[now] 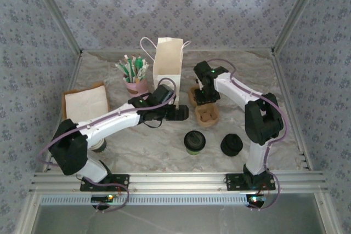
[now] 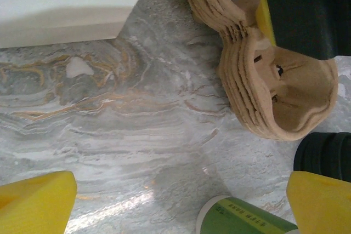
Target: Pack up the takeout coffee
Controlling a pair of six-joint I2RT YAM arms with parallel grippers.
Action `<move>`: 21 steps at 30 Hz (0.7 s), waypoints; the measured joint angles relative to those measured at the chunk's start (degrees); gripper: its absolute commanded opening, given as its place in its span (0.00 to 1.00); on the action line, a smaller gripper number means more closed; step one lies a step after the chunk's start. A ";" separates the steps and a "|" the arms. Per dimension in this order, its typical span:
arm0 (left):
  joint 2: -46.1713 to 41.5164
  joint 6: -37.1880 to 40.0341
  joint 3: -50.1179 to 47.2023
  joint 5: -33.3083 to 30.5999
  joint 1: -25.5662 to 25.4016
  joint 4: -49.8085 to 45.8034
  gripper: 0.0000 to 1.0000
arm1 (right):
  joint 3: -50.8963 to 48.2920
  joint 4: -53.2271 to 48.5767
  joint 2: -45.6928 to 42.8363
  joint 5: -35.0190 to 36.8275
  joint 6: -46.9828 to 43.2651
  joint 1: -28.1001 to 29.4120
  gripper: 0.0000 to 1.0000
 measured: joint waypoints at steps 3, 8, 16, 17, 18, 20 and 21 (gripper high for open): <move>1.27 0.11 1.33 0.02 -0.42 0.33 0.97 | -1.01 0.02 -0.79 -0.02 0.00 -1.22 0.34; 4.24 0.68 4.87 0.07 -0.50 0.74 0.88 | -3.28 -0.07 -2.75 -0.26 0.00 -3.37 0.33; 8.61 1.16 10.88 1.49 -0.76 1.11 0.54 | -6.71 0.50 -6.40 -2.86 -0.02 -7.48 0.31; 9.27 1.22 11.74 1.68 -0.90 1.07 0.50 | -7.19 0.61 -6.86 -3.41 -0.04 -8.09 0.31; 10.08 1.42 12.79 1.86 -1.05 1.07 0.46 | -7.56 0.70 -7.32 -3.82 -0.04 -8.66 0.31; 11.58 1.53 14.64 2.38 -1.20 1.14 0.41 | -8.04 0.85 -7.89 -4.59 -0.07 -9.46 0.31; 12.33 1.60 15.61 2.71 -1.22 1.11 0.40 | -8.26 0.98 -8.17 -4.96 -0.11 -9.84 0.31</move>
